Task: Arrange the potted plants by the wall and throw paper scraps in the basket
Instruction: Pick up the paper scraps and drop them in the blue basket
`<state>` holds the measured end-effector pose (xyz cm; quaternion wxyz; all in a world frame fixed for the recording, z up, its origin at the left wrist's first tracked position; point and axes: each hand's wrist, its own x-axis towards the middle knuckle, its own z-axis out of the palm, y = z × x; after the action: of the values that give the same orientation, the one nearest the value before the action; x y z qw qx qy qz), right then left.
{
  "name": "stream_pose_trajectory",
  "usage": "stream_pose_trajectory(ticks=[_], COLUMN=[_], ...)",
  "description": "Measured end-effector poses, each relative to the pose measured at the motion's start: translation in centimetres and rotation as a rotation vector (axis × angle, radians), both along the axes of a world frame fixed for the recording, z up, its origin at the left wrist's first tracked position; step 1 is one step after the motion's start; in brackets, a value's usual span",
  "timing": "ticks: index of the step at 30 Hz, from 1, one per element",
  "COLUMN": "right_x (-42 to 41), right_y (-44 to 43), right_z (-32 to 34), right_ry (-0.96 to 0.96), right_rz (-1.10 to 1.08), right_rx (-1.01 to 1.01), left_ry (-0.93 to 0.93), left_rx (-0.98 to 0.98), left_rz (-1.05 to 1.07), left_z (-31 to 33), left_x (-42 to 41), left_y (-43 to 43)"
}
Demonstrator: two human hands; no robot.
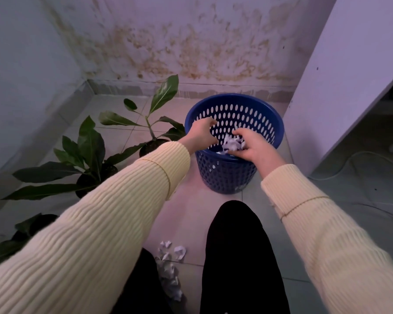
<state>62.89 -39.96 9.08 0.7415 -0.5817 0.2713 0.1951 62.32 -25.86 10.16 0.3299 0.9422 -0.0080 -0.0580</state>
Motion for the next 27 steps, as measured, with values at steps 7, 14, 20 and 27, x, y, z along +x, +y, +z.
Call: stream_pose_trajectory(ticks=[7, 14, 20, 27], right_x=[-0.4, -0.6, -0.9, -3.5], right_y=[-0.3, 1.3, 4.9, 11.8], right_z=[0.8, 1.3, 0.1, -2.2], right_ry=[-0.064, -0.146, -0.272, -0.280], right_rz=[-0.017, -0.015, 0.055, 0.285], right_rx=[0.059, 0.037, 0.046, 0.065], left_ry=[-0.028, -0.102, -0.115, -0.041], left_rx=[-0.044, -0.028, -0.028, 0.058], left_rz=[0.040, 0.122, 0.229, 0.402], left_z=[0.2, 0.5, -0.9, -3.6], left_x=[-1.8, -3.5, -5.3, -8.7], left_y=[1.1, 2.5, 4.8, 11.0])
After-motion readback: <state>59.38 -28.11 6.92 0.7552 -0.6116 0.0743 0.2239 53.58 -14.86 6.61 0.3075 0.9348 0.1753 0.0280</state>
